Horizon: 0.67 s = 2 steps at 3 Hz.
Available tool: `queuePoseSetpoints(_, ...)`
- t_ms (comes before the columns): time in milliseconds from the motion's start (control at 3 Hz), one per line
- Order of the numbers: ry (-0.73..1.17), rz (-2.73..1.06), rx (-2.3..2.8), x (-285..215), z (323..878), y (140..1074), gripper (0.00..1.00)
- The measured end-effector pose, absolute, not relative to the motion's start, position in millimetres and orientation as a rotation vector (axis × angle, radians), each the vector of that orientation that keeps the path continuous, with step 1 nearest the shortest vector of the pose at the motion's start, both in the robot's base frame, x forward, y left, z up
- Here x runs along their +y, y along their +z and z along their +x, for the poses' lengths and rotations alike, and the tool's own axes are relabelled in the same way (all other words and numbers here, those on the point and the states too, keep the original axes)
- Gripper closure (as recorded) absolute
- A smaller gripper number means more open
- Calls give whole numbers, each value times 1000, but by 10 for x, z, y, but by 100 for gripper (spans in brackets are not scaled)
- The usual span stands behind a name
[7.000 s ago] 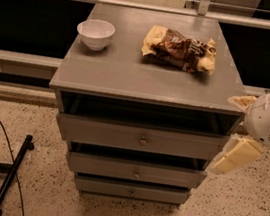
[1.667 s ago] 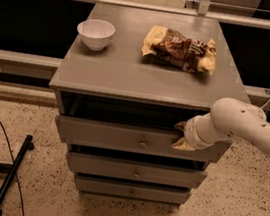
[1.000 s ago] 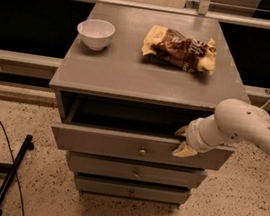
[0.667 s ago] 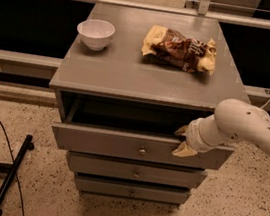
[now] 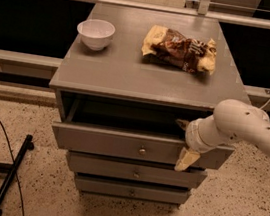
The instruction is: Open top drawer
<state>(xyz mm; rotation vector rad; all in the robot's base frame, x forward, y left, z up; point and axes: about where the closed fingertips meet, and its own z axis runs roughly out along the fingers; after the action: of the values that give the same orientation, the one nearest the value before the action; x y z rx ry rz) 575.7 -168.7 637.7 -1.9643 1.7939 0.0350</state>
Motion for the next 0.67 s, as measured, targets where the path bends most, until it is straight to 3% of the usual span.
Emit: queuePoseSetpoints(667,55,-1980,1797,-1686,5802,6299,0)
